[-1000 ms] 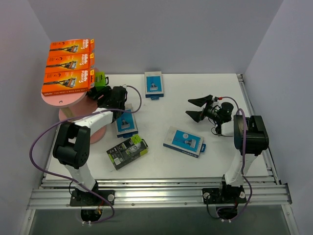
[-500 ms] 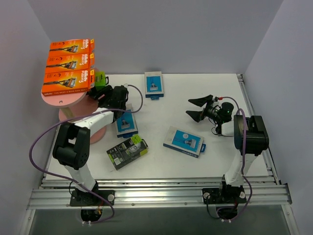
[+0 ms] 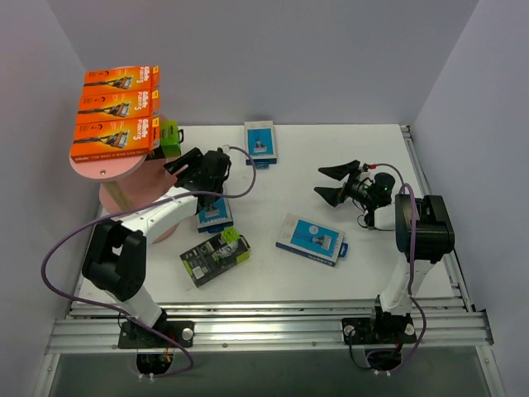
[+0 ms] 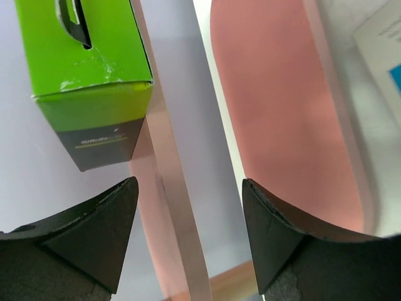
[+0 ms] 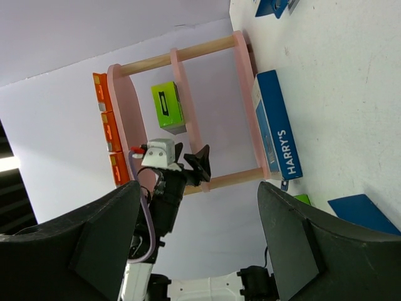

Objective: Place and organize the shaving razors onto the shelf
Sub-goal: Place the shaving razor onto shelf

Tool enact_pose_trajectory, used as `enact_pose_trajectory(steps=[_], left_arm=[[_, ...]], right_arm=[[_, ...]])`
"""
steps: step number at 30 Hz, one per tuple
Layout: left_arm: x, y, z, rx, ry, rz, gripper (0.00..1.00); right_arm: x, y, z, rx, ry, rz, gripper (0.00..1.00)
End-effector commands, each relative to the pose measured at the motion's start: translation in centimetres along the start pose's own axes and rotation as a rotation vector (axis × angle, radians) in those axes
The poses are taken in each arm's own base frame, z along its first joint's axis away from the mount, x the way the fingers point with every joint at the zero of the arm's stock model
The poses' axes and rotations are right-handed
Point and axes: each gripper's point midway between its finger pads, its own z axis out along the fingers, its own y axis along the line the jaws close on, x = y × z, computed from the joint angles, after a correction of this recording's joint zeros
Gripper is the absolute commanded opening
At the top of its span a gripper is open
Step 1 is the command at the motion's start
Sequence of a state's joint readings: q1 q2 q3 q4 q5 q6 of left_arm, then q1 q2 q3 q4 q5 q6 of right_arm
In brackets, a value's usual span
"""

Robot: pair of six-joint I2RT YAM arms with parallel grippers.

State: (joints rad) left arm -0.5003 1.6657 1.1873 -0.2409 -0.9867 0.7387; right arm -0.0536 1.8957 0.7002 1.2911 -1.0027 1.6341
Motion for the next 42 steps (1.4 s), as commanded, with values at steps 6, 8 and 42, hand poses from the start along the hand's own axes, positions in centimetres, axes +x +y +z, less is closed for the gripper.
enact_pose_trajectory(steps=[6, 8, 42], left_arm=[[-3.3, 0.6, -7.4, 0.087, -0.198, -0.125, 0.76], [-3.9, 0.0, -9.1, 0.143, -0.239, -0.119, 0.76], [6.7, 12.8, -21.2, 0.154, -0.573, -0.853, 0.77]], right_arm=[[1.8, 7.3, -1.1, -0.268, 0.028, -0.414, 0.71], [1.6, 7.2, -0.9, -0.249, 0.021, -0.423, 0.71], [18.1, 10.1, 23.6, 0.047, 0.261, -0.857, 0.29]])
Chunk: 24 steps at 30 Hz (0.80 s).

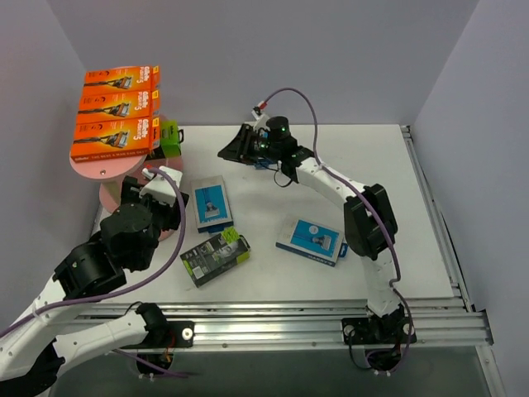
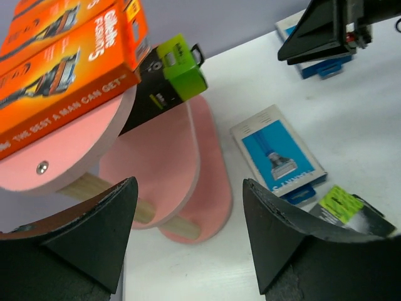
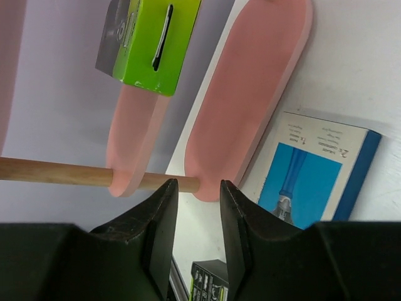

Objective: Place and organize the shaving razors onto the shelf
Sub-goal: Place the shaving razor onto shelf

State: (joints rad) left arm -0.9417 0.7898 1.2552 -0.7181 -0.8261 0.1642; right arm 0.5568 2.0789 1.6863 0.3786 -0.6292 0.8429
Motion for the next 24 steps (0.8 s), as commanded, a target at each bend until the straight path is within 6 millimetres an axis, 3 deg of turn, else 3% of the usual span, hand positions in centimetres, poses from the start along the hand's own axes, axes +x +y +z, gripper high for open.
enact_pose_trajectory(steps=[1, 2, 3, 4, 8, 18, 19, 24], left_arm=[[1.9, 3.5, 0.3, -0.229, 0.025, -0.016, 0.77], [2.2, 4.0, 0.2, -0.245, 0.025, -0.037, 0.77], [2.4, 4.6, 0.1, -0.266, 0.015, -0.066, 0.77], [3.2, 6.0, -0.2, -0.316, 0.021, -0.094, 0.77], [4.2, 8.2, -0.7, -0.379, 0.003, -0.159, 0.77], [3.3, 11.5, -4.1, -0.486, -0.156, -0.323, 0.78], [3.6, 12.1, -4.8, -0.514, -0.166, -0.341, 0.78], [4.9, 13.4, -6.2, -0.596, -0.162, -0.351, 0.80]], right_arm=[[-0.2, 1.9, 2.3, 0.005, 0.008, -0.049, 0.29], [0.3, 2.4, 3.2, 0.004, 0.017, -0.054, 0.28], [-0.7, 4.2, 3.6, -0.027, -0.002, -0.077, 0.28], [0.0, 3.2, 4.5, -0.009, 0.015, -0.060, 0.28], [-0.2, 4.6, 6.5, -0.036, -0.006, -0.059, 0.28], [-1.1, 5.4, 10.3, -0.075, -0.107, 0.001, 0.31], [-0.9, 4.7, 10.8, -0.064, -0.111, 0.017, 0.31], [-1.4, 5.0, 11.6, -0.085, -0.147, 0.034, 0.32]])
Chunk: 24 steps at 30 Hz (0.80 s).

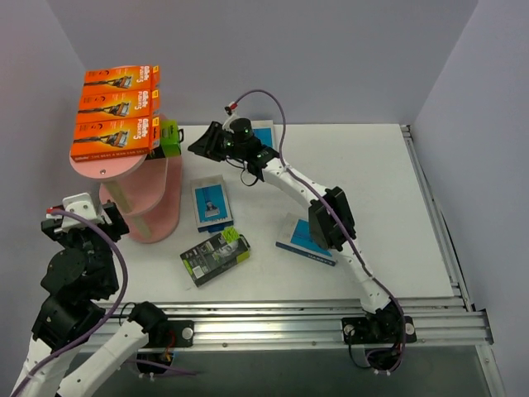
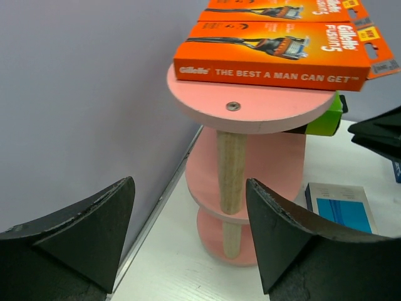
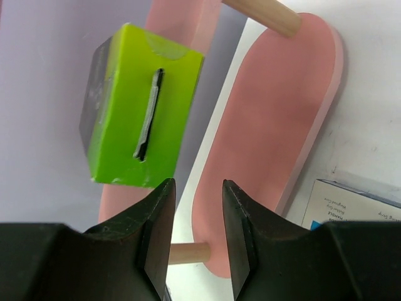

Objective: Place and organize the shaving razors onto the shelf
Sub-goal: Place the shaving razor onto shelf

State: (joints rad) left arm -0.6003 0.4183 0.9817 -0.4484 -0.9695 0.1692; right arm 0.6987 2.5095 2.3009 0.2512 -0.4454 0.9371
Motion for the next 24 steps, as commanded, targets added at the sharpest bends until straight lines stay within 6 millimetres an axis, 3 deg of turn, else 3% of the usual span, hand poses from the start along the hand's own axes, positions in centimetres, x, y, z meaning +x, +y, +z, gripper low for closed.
enact_pose_trajectory(steps=[1, 9, 24], left_arm=[[-0.4, 2.1, -0.3, -0.100, -0.030, -0.057, 0.81], [0.7, 5.2, -1.6, -0.200, -0.067, -0.112, 0.86], [1.8, 4.5, -1.6, -0.163, -0.077, -0.106, 0.89]], right_arm=[[-2.2, 3.6, 0.3, -0.089, -0.090, 0.000, 0.32], [-1.5, 4.2, 1.2, -0.119, -0.093, 0.011, 0.33], [0.0, 4.6, 1.8, -0.129, -0.075, 0.003, 0.34]])
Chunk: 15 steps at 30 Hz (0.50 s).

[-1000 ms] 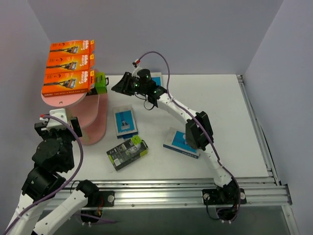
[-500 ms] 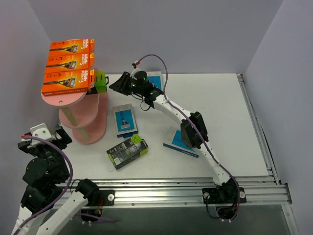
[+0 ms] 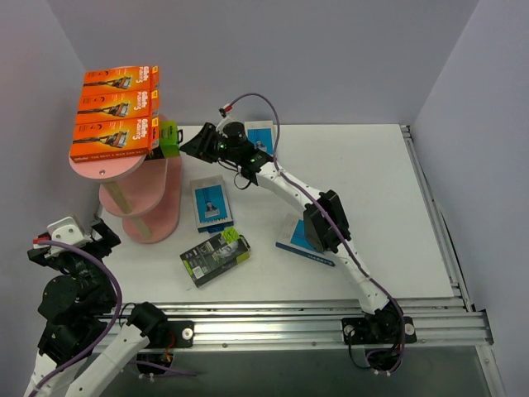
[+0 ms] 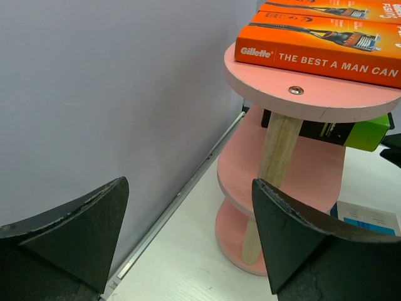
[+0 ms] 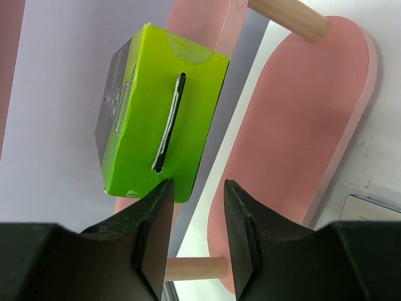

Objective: Place and organize the shaving razors onto the shelf
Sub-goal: Place the shaving razor onto shelf

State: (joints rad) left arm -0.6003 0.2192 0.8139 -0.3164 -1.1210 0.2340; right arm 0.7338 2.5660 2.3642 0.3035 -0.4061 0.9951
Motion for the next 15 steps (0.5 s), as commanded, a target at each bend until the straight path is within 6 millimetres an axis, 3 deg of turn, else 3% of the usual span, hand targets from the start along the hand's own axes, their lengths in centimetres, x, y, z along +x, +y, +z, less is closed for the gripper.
enact_pose_trajectory(steps=[1, 15], left_arm=[[-0.77, 0.02, 0.05, 0.001, -0.024, -0.032, 0.89], [-0.52, -0.40, 0.00, 0.029, -0.026, -0.028, 0.90]], right_arm=[[-0.83, 3.07, 0.23, -0.086, -0.040, -0.028, 0.34], [-0.02, 3.54, 0.59, -0.118, -0.031, -0.020, 0.34]])
